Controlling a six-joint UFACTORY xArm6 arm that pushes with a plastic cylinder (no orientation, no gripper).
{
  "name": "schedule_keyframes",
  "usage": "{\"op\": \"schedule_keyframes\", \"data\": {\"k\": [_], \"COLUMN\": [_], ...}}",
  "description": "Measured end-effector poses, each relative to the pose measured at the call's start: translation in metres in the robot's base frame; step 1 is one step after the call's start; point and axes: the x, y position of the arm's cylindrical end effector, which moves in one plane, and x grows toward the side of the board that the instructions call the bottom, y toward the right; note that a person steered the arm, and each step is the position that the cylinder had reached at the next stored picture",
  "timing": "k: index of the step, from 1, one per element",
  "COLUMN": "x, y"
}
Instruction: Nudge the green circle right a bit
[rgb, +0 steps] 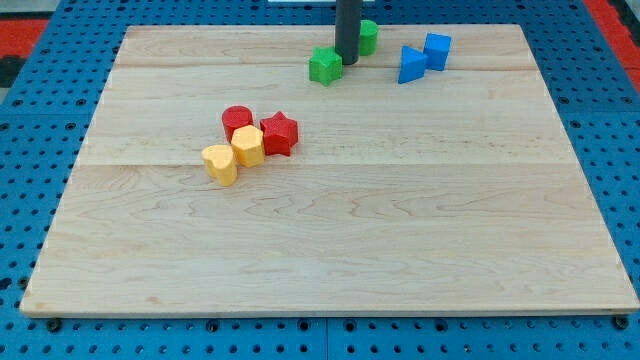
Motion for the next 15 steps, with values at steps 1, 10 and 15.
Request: {"op": "schedule_keyframes", "data": {"k": [1,10,15], "x": [0.046,0.030,-0.065], "y": [-0.066,-0.154,-0.130]}}
